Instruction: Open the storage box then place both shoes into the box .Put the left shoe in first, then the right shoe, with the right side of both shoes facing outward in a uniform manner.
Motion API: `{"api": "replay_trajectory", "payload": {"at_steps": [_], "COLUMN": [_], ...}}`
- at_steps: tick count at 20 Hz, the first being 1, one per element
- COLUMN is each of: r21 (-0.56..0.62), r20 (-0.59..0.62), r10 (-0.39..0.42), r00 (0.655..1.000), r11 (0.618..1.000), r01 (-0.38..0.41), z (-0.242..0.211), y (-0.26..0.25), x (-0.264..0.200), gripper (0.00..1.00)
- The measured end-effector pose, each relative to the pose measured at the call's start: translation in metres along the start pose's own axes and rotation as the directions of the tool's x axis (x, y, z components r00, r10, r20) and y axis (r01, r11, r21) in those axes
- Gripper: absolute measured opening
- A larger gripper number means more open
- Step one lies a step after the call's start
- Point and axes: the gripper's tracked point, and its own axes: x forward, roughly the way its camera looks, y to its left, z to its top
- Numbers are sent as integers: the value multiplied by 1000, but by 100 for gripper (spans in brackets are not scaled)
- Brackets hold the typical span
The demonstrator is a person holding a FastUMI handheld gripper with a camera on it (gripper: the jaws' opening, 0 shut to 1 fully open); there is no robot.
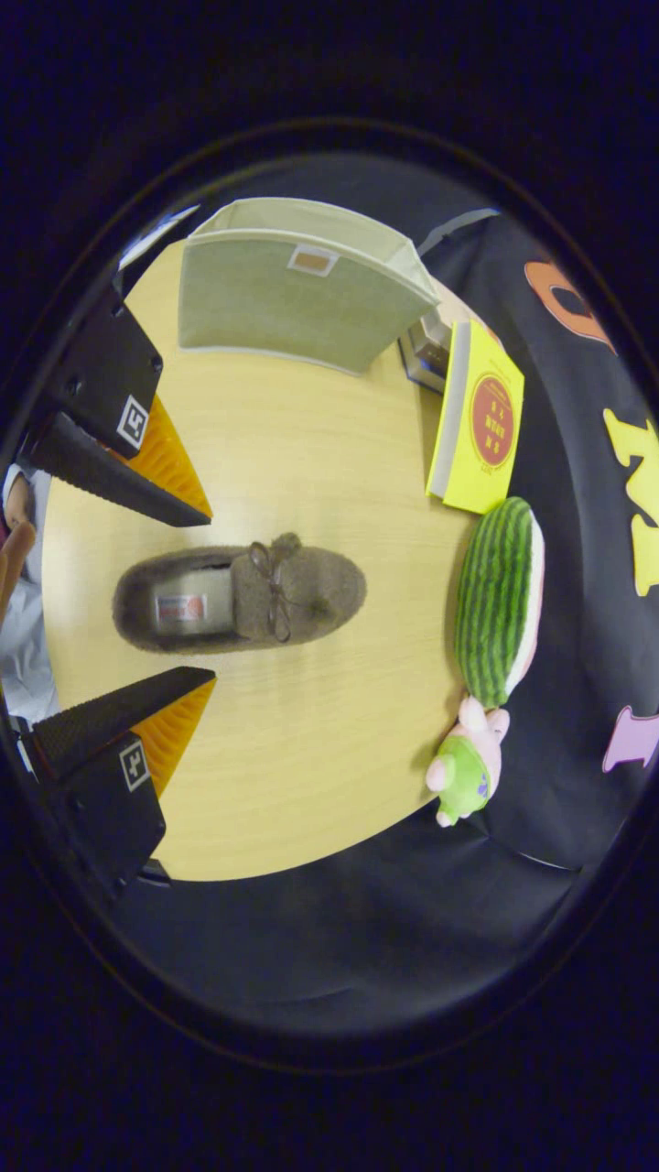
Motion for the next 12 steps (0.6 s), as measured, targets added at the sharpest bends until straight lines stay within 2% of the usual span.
{"api": "replay_trajectory", "payload": {"at_steps": [3, 6, 8, 10, 12], "r21": [-60, -70, -82, -95, -73], "r20": [34, -30, -40, -47, -76], "r10": [-83, -52, -69, -107, -49], "r00": [996, 998, 997, 993, 996], "r11": [995, 996, 994, 990, 996], "r01": [84, 49, 66, 102, 43], "z": [5, -6, -5, -4, -7], "y": [-23, -18, -22, -29, -16], "x": [12, 28, 43, 58, 73], "gripper": [98, 87, 84, 74, 55]}}
